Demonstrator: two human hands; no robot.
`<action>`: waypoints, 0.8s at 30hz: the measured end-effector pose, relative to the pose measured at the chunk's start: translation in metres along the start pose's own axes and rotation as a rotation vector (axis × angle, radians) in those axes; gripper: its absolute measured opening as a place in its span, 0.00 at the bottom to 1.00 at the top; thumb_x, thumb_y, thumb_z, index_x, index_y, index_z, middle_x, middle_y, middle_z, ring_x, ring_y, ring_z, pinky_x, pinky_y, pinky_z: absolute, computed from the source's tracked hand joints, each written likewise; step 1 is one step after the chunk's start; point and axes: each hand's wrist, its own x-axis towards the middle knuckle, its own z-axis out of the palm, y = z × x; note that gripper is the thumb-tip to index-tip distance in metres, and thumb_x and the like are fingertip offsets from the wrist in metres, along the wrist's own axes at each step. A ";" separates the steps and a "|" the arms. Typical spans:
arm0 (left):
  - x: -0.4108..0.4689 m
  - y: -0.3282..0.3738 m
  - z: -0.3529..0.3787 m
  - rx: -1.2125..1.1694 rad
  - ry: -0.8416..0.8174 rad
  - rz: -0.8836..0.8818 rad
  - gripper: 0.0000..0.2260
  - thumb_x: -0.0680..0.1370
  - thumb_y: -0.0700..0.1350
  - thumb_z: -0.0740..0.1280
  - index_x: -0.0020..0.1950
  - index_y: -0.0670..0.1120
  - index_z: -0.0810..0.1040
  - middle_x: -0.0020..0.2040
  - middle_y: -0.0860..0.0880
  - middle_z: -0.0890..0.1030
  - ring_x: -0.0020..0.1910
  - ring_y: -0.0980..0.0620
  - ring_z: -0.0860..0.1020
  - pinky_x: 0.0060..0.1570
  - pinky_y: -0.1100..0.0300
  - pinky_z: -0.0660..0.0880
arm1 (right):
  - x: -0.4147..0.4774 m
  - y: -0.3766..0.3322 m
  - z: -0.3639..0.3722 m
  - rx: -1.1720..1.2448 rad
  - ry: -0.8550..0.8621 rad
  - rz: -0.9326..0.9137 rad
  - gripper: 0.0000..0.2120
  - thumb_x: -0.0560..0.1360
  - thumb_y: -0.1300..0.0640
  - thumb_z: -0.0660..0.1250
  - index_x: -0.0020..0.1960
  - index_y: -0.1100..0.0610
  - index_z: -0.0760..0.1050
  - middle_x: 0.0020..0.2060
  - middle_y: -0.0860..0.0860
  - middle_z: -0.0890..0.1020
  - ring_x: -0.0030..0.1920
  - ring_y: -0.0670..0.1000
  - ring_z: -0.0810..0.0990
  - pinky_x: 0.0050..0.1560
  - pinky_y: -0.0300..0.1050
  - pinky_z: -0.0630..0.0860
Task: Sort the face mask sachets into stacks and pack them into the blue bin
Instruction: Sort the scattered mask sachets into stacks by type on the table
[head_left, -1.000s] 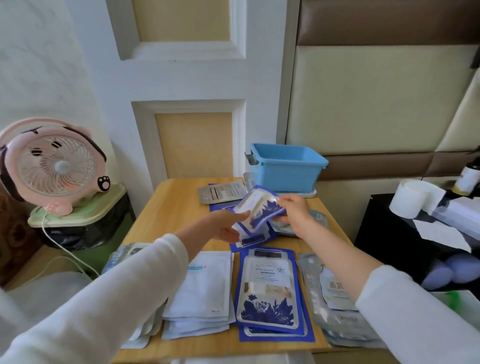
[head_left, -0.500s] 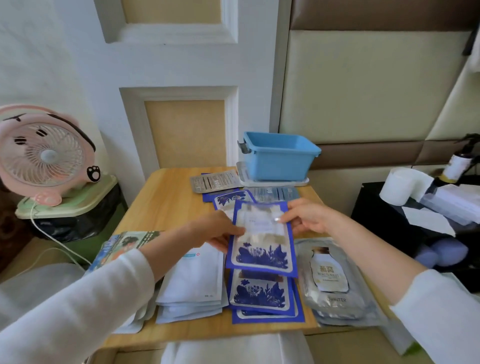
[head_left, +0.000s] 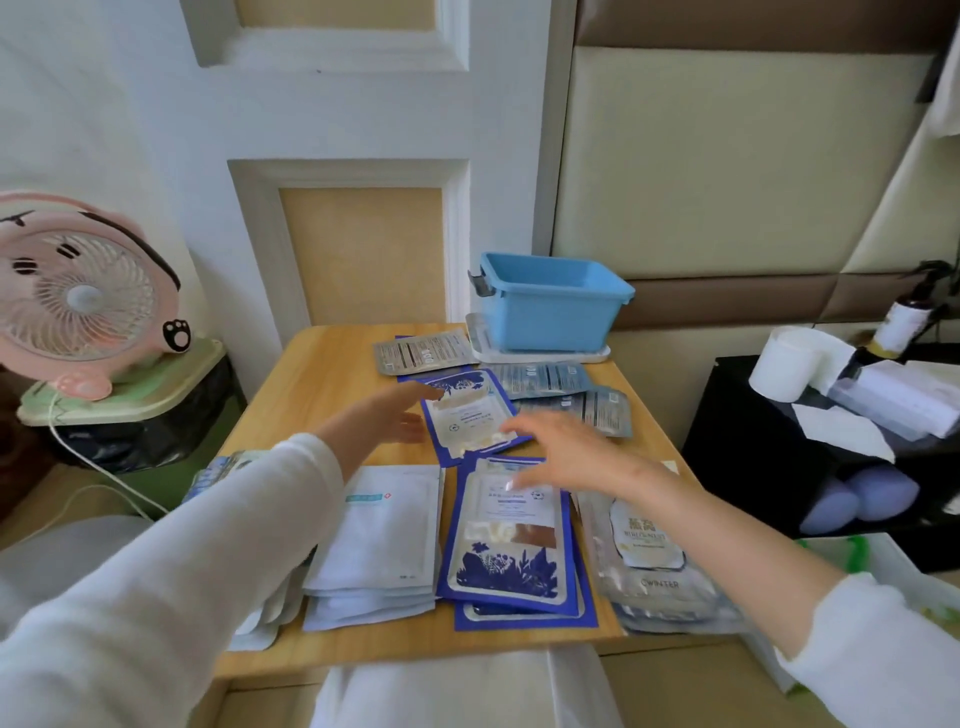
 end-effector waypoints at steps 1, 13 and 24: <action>0.005 -0.001 0.002 -0.079 0.002 -0.030 0.18 0.75 0.40 0.69 0.61 0.42 0.66 0.54 0.40 0.75 0.58 0.42 0.75 0.59 0.49 0.74 | -0.002 -0.005 0.006 -0.013 -0.118 -0.070 0.37 0.68 0.44 0.73 0.72 0.44 0.61 0.73 0.45 0.64 0.72 0.49 0.61 0.71 0.50 0.61; 0.027 0.019 0.031 0.560 0.348 0.436 0.09 0.77 0.39 0.64 0.57 0.41 0.75 0.53 0.42 0.80 0.52 0.42 0.79 0.45 0.53 0.74 | -0.007 -0.003 0.024 0.036 -0.249 -0.097 0.33 0.69 0.47 0.73 0.72 0.45 0.64 0.73 0.45 0.64 0.72 0.47 0.63 0.73 0.48 0.60; -0.081 0.072 0.047 1.251 0.449 1.935 0.13 0.70 0.48 0.70 0.53 0.46 0.78 0.51 0.48 0.81 0.52 0.47 0.73 0.56 0.56 0.64 | 0.018 -0.029 -0.058 0.122 0.501 0.084 0.10 0.72 0.58 0.70 0.53 0.58 0.77 0.46 0.57 0.82 0.49 0.57 0.80 0.42 0.44 0.71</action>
